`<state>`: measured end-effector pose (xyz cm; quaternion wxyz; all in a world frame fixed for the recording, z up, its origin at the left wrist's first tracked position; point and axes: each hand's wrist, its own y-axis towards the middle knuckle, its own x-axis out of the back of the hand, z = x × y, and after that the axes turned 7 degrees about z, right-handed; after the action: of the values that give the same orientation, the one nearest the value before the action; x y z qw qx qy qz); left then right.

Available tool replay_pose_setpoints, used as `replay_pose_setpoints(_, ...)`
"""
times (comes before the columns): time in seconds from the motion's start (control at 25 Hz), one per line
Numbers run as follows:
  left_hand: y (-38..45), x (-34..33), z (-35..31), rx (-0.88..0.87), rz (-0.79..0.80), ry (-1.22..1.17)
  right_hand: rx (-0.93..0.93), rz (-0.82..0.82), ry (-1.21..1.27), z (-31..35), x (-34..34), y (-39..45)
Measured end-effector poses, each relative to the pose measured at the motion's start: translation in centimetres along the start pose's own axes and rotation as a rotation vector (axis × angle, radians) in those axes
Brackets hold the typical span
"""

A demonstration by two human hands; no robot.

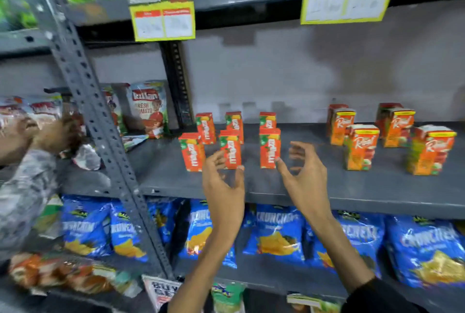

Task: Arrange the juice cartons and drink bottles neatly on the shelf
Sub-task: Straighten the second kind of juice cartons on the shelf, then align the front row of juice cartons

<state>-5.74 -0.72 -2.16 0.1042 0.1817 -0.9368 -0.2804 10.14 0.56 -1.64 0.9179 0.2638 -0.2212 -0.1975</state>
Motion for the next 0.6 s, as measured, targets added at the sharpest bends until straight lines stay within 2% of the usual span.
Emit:
replay_pose_setpoints(0.2,2.6,0.1,2.2,0.107,0.251,0.274,-0.275,0.106,-0.123,-0.3,-3.2,2.0)
replay_pose_setpoints(0.32,3.5,-0.4,2.3,0.103,0.23,0.425,-0.329,0.116,-0.196,-0.3,-3.8,2.7)
replay_pose_setpoints(0.6,5.1,-0.5,3.0,0.122,0.197,0.491,-0.325,0.053,-0.341,0.7,-4.7,1.7)
